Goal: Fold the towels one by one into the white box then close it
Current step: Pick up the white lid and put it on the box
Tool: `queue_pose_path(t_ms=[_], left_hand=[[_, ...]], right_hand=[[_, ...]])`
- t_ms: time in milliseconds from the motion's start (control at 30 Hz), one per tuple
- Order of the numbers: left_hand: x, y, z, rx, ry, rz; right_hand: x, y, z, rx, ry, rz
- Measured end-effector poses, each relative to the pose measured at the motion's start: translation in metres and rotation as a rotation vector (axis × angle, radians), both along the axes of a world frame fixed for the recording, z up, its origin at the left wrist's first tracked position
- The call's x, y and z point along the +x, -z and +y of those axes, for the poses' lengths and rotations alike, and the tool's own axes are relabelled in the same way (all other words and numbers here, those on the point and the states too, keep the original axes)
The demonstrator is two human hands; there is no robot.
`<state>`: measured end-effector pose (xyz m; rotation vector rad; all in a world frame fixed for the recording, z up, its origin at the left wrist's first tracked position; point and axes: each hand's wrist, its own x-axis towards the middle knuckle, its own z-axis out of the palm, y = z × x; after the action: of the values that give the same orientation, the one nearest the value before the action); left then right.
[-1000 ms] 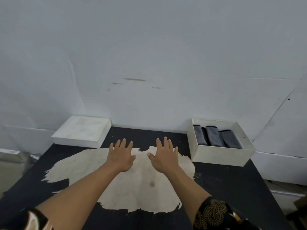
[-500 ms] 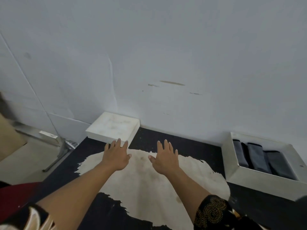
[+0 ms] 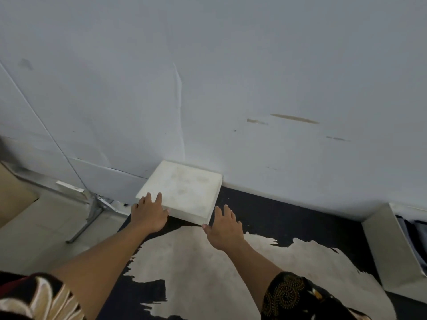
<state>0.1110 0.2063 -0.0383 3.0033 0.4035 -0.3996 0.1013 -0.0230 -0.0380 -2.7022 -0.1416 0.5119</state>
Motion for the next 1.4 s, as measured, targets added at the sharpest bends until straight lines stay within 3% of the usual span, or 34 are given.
queue_pose_path(t_ms=[267, 400, 600, 833, 1000, 1233, 1400], left_hand=[[0.046, 0.026, 0.064, -0.139, -0.122, 0.088], [0.063, 0.038, 0.078, -0.228, -0.178, 0.127], [0.081, 0.055, 0.081, -0.352, -0.283, 0.054], [0.077, 0.059, 0.079, -0.442, -0.508, 0.109], [0.062, 0.062, 0.06, -0.729, -0.635, -0.007], [0.028, 0.05, 0.035, -0.912, -0.661, -0.051], [0.003, 0.023, 0.001, -0.992, -0.589, -0.151]], right_hand=[[0.039, 0.032, 0.036, 0.025, 0.042, 0.06], [0.052, 0.039, 0.045, 0.161, 0.084, 0.134], [0.074, 0.051, 0.048, 0.459, 0.399, 0.243], [0.076, 0.063, 0.035, 0.557, 0.517, 0.255], [0.067, 0.067, 0.018, 0.611, 0.541, 0.206], [0.045, 0.061, -0.019, 0.652, 0.557, 0.19], [0.017, 0.036, -0.067, 0.811, 0.566, 0.182]])
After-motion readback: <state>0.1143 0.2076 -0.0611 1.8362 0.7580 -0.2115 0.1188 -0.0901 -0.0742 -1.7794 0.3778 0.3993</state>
